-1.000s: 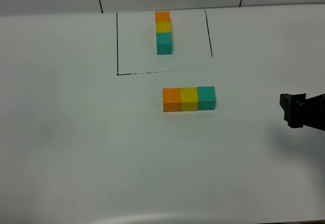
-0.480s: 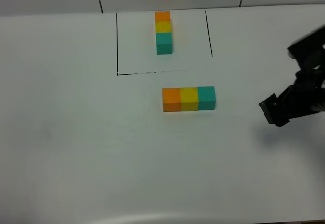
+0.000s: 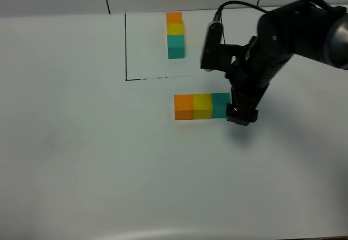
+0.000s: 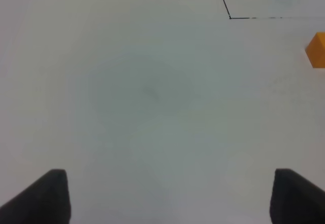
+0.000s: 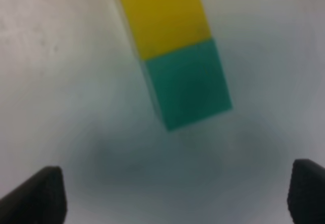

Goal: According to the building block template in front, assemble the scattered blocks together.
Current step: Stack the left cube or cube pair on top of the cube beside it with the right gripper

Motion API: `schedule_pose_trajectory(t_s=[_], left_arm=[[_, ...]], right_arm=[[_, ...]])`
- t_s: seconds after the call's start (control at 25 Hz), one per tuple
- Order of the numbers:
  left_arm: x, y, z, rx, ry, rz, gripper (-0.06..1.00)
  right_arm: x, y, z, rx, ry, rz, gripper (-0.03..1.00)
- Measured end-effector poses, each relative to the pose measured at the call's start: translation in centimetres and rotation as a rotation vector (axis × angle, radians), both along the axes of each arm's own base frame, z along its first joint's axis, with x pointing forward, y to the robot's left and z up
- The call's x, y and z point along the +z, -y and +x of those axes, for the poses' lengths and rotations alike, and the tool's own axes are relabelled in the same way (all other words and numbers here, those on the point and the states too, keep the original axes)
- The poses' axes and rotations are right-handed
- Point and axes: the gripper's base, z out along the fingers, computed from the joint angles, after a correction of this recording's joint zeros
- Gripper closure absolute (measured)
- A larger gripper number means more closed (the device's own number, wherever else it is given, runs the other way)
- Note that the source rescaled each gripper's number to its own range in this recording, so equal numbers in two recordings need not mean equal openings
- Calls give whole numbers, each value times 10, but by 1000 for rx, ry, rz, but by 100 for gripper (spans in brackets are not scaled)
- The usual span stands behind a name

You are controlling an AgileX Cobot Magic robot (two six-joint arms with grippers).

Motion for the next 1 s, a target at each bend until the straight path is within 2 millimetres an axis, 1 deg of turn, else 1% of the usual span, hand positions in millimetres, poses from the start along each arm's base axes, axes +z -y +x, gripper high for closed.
schedule_pose_trajectory(t_s=[0.04,0.16,0.2,0.28,0.44,0.56,0.64,0.72,0.8,0.88,1.0], left_arm=[[0,0,0,0,0,0,27],[0,0,0,0,0,0,27],[0,0,0,0,0,0,27],[0,0,0,0,0,0,27],[0,0,0,0,0,0,27],[0,0,0,0,0,0,27],[0,0,0,0,0,0,27],[0,0,0,0,0,0,27],[0,0,0,0,0,0,27],[0,0,0,0,0,0,27],[0,0,0,0,0,0,27]], right_arm=[[-1,-8,5,36,-8,-14,20],[-14,-30,21,105,-23,-37,20],[-16,-36,26,115,-18,-37,20],[-26,-43,33,132,-31,-48,20],[-43,-50,38,149,-74,-67,21],[-53,-50,38,159,-94,-78,22],[-58,-51,39,157,-100,-77,22],[-60,-52,39,154,-99,-65,25],[-61,-54,39,147,-100,-49,34],[-61,-55,39,141,-107,-37,47],[-61,-55,39,140,-108,-32,78]])
